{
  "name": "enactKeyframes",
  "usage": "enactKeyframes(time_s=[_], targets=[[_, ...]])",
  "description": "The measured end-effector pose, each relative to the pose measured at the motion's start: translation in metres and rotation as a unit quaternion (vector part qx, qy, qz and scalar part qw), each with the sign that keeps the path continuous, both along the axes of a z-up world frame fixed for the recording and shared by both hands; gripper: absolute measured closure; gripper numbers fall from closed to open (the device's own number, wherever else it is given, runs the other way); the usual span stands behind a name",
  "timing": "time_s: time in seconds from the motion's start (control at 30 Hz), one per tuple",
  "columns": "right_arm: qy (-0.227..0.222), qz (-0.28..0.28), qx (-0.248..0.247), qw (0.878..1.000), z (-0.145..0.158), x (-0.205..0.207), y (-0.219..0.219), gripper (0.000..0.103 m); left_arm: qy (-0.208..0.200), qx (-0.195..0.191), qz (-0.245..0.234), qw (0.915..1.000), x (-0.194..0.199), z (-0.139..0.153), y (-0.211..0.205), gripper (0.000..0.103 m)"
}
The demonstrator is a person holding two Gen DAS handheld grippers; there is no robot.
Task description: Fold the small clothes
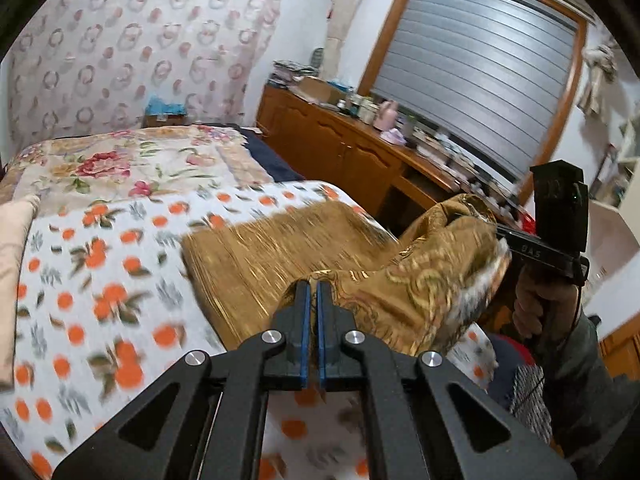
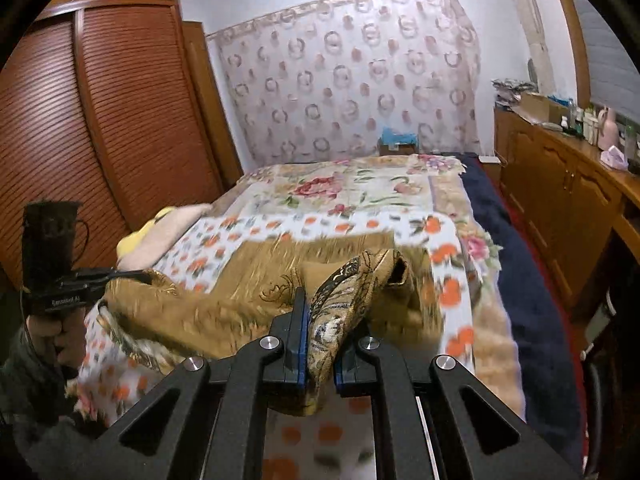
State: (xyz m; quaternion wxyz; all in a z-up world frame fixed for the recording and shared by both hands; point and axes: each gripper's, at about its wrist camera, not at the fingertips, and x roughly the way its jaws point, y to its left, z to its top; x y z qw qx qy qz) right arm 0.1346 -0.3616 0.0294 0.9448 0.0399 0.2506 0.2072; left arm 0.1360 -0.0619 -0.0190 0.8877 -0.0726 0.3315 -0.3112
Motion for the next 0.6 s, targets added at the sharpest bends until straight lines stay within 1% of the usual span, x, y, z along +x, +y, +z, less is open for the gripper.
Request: enactKeyframes(time_s=[0.03,0.13,0.2,0.23,0.3,0.37,0.47,0.5,0.57,0.6], targets=[[0.002,-0.002,-0.001,1.000,0.001,0.010,0.003,0.094,0.000,0.003,0.006,1.0000,0.010,0.000,0.001,0.099],[0.007,-0.008,-0.024,1.000,0.002,0.042,0.014,0.094,0.003,0.015,0.020,0.9997,0.036,-0.004,0.002,0.099],[0.016,-0.015,-0.027,0.999,-0.003,0.060,0.033,0.094,0.008,0.022,0.030,0.9993,0.051,-0.009,0.003,0.099],[0.021,-0.018,-0.028,0.999,-0.004,0.069,0.036,0.094,0.009,0.026,0.033,0.9991,0.057,-0.010,0.003,0.099],[0.033,-0.025,-0.035,0.999,-0.006,0.081,0.040,0.092,0.016,0.033,0.045,0.9983,0.071,-0.016,0.004,0.099],[0.043,-0.028,-0.042,0.998,0.000,0.083,0.046,0.090,0.024,0.044,0.059,0.9970,0.083,-0.023,0.005,0.099],[0.066,-0.018,-0.057,0.996,0.003,0.097,0.047,0.086,0.033,0.052,0.064,0.9960,0.096,-0.031,0.007,0.099],[0.077,-0.012,-0.059,0.995,0.008,0.101,0.045,0.084,0.035,0.052,0.064,0.9960,0.099,-0.032,0.008,0.099],[0.101,0.005,-0.033,0.994,0.020,0.110,0.034,0.077,0.038,0.059,0.063,0.9955,0.102,-0.035,0.008,0.098],[0.104,0.003,-0.030,0.994,0.024,0.111,0.031,0.067,0.039,0.062,0.063,0.9953,0.103,-0.036,0.008,0.098]])
